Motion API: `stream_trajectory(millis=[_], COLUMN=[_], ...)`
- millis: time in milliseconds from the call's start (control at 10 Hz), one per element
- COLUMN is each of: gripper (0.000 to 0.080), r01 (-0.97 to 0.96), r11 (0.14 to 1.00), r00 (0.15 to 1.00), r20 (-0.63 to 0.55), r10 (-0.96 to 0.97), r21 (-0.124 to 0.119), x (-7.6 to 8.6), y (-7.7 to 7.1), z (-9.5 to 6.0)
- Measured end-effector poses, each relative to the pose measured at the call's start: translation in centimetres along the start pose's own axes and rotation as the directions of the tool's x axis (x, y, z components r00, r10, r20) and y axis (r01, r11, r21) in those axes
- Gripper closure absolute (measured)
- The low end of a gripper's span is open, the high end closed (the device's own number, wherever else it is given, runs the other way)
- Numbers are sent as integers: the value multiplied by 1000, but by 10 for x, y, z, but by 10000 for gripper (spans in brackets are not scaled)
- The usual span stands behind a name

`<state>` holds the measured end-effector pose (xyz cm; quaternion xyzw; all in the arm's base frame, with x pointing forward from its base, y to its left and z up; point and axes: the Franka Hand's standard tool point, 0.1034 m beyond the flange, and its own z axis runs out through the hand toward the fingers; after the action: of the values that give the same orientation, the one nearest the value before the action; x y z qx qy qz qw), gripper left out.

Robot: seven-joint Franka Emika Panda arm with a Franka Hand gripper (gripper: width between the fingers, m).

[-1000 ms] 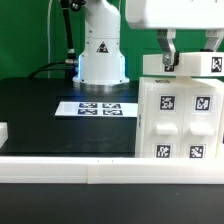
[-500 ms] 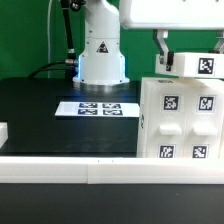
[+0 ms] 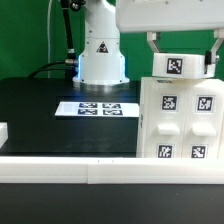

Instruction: Assemble cabinet

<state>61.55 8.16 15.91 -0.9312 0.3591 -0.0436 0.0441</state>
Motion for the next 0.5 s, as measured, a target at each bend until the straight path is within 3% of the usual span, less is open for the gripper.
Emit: stream_trajectory(millis=[200, 500], gripper=[236, 236], r01=[-259, -573], r11=[966, 819], r00=[966, 819], r20=[-9, 1], r10=[260, 573], r21=[14, 25], x=[1, 1], y=[-2, -4], z=[-1, -1])
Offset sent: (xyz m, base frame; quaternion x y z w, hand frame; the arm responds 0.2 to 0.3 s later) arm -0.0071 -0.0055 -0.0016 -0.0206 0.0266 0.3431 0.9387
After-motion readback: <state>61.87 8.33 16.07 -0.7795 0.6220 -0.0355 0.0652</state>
